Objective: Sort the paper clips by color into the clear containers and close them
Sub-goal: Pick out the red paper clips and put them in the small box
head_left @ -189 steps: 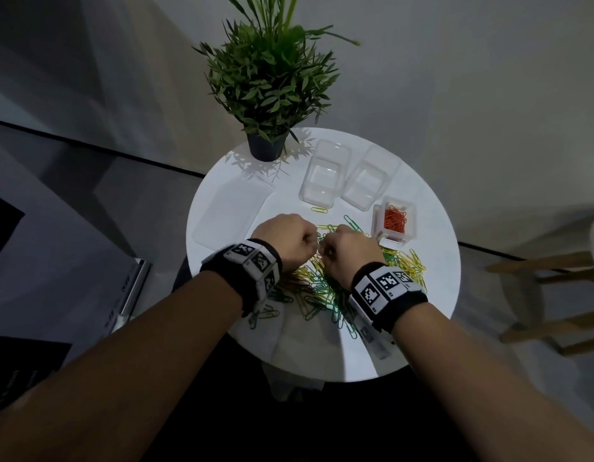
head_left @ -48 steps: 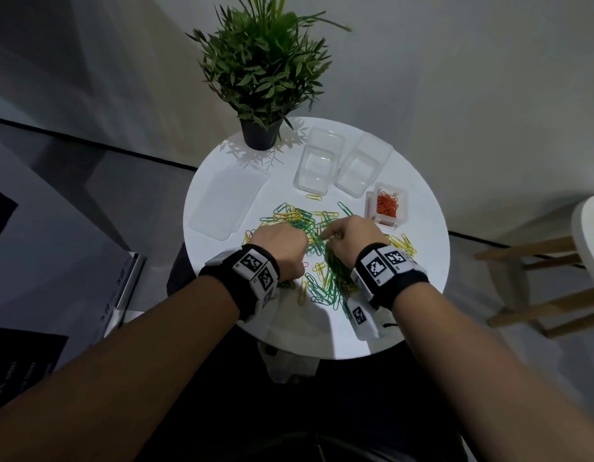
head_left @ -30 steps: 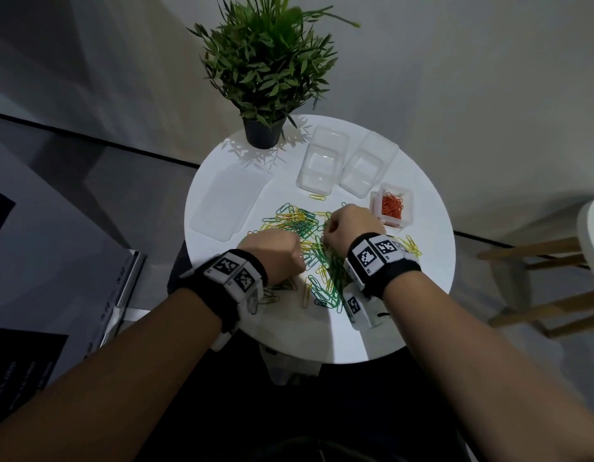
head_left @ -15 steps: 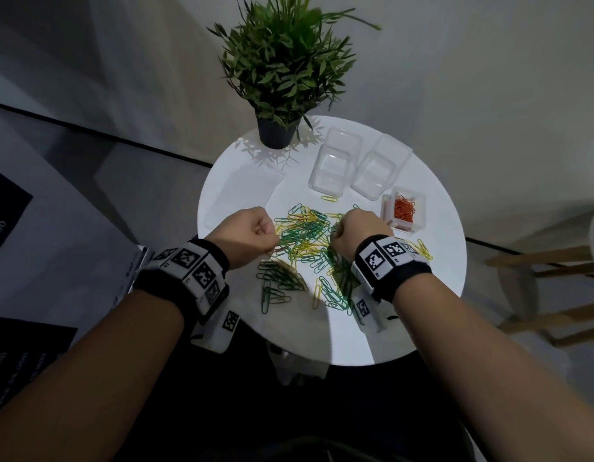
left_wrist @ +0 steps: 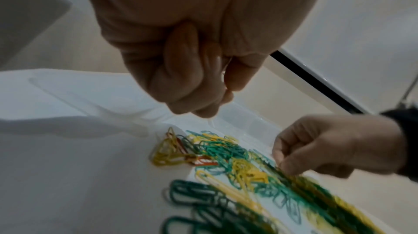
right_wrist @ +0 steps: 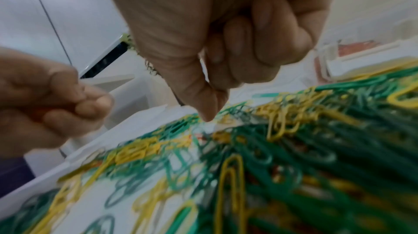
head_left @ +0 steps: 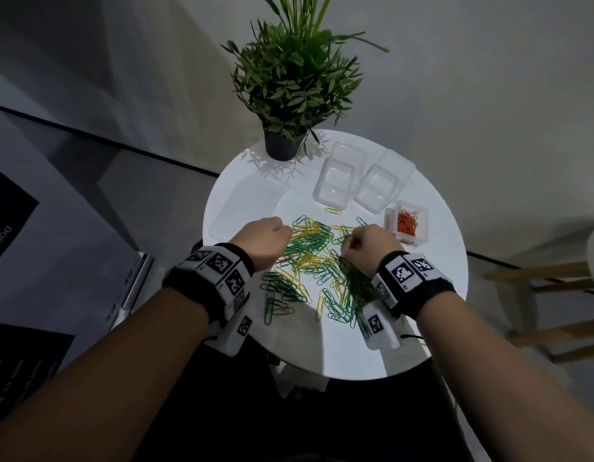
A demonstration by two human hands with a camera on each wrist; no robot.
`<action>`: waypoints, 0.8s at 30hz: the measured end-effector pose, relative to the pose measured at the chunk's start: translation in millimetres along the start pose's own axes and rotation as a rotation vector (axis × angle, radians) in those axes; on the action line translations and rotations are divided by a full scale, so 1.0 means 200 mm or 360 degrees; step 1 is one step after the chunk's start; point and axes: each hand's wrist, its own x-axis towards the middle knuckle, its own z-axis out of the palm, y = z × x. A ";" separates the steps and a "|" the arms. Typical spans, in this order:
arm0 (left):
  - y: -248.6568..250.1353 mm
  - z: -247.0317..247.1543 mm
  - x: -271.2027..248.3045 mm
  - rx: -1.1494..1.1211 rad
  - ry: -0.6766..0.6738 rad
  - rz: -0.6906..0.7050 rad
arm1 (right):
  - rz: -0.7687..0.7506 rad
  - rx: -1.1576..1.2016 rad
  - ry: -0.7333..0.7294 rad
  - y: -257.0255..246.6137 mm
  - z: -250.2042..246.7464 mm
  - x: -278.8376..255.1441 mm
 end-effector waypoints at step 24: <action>-0.03 0.11 0.01 0.0571 0.0139 0.0035 | 0.0134 -0.0105 0.0045 0.06 -0.12 -0.04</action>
